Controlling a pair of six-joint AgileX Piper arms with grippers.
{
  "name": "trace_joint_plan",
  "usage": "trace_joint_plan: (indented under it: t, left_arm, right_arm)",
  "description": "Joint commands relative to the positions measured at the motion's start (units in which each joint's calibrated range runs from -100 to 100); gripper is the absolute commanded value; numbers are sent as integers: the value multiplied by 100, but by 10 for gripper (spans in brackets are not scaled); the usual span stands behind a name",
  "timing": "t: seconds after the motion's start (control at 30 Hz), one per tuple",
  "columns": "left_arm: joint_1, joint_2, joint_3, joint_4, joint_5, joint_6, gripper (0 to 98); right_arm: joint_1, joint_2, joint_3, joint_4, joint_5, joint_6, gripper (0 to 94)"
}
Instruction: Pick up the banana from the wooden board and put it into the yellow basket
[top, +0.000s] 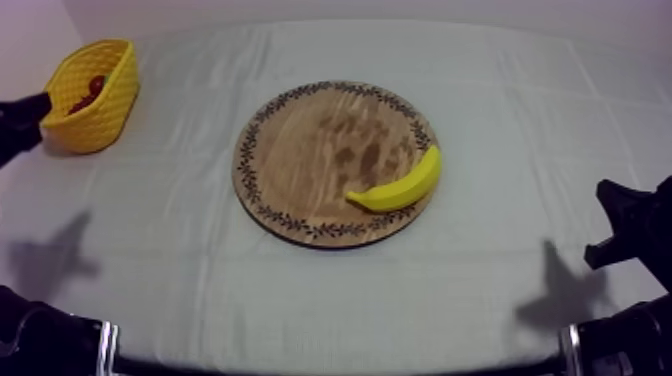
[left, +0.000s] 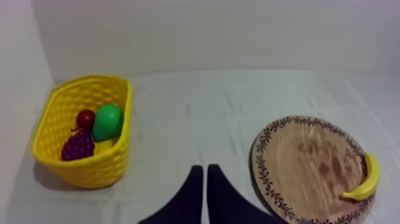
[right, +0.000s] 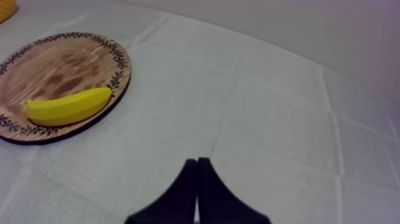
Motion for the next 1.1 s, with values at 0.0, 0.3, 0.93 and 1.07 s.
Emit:
trace_joint_plan:
  t: [0.0, 0.3, 0.93, 1.07]
  left_arm:
    - [45, 760, -1036, 46, 362, -124, 1]
    - [677, 3251, -3385, 104, 1410, -330, 1]
    - [2299, 6178, -5921, 20, 2473, -56, 1]
    - [2534, 6766, -6401, 45, 2833, 7, 1]
  right_arm:
    - [1, 3, -3, 0, -7, 2, 2]
    - [1, 3, -3, 0, -7, 2, 2]
    - [1, 3, -3, 0, -7, 2, 2]
    - [1, 3, -3, 0, -7, 2, 2]
